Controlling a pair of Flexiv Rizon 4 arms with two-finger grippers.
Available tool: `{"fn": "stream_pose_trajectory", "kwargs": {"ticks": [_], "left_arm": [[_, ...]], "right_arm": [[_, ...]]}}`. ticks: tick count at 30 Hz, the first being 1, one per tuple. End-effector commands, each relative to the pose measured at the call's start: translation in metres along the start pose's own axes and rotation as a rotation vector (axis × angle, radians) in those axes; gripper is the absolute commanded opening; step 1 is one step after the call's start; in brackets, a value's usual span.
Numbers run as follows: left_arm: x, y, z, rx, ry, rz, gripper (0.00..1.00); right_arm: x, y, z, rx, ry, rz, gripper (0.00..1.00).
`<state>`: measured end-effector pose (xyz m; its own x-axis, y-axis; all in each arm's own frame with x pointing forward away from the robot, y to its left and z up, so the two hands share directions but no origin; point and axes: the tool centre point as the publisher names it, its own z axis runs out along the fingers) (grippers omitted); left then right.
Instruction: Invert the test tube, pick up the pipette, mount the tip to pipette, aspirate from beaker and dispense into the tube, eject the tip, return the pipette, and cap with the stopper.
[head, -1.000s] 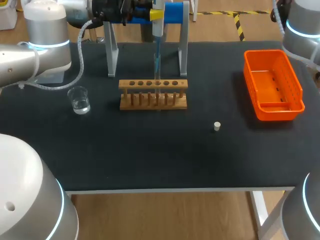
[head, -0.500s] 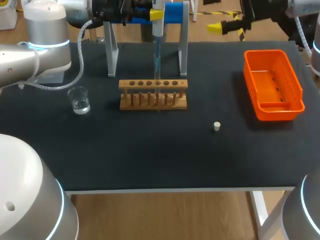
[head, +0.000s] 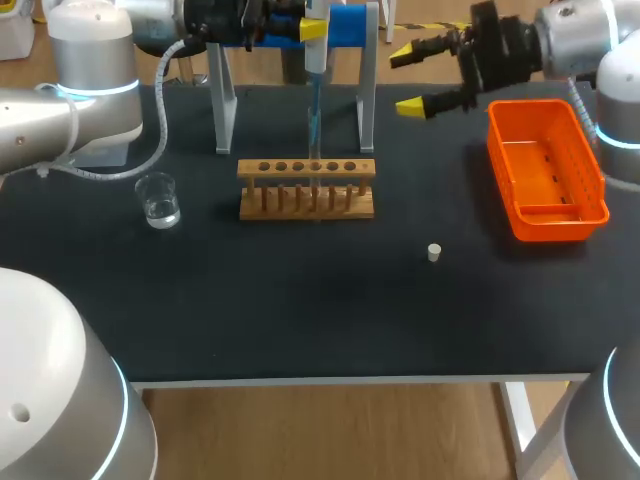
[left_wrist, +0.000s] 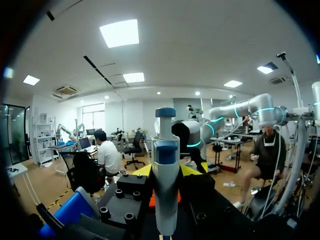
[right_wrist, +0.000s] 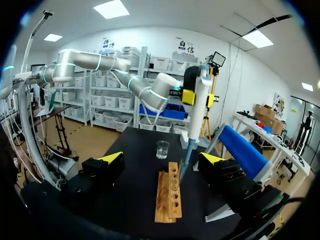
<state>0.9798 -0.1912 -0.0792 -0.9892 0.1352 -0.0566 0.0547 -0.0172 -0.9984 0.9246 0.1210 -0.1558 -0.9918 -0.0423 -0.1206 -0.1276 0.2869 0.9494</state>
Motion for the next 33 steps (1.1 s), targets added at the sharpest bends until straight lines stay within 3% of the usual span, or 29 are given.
{"fn": "stream_pose_trajectory", "kwargs": {"ticks": [1, 21, 33], "left_arm": [[0.0, -0.001, 0.0, -0.002, 0.0, -0.001, 0.0], [0.0, -0.001, 0.0, -0.002, 0.0, -0.001, 0.0], [0.0, -0.001, 0.0, -0.002, 0.0, -0.001, 0.0]], "right_arm": [[-0.009, -0.019, 0.025, -0.023, -0.007, 0.004, 1.0], [-0.023, -0.077, 0.079, 0.059, 0.022, 0.029, 1.0], [-0.037, -0.092, 0.111, 0.078, 0.003, 0.027, 1.0]]}}
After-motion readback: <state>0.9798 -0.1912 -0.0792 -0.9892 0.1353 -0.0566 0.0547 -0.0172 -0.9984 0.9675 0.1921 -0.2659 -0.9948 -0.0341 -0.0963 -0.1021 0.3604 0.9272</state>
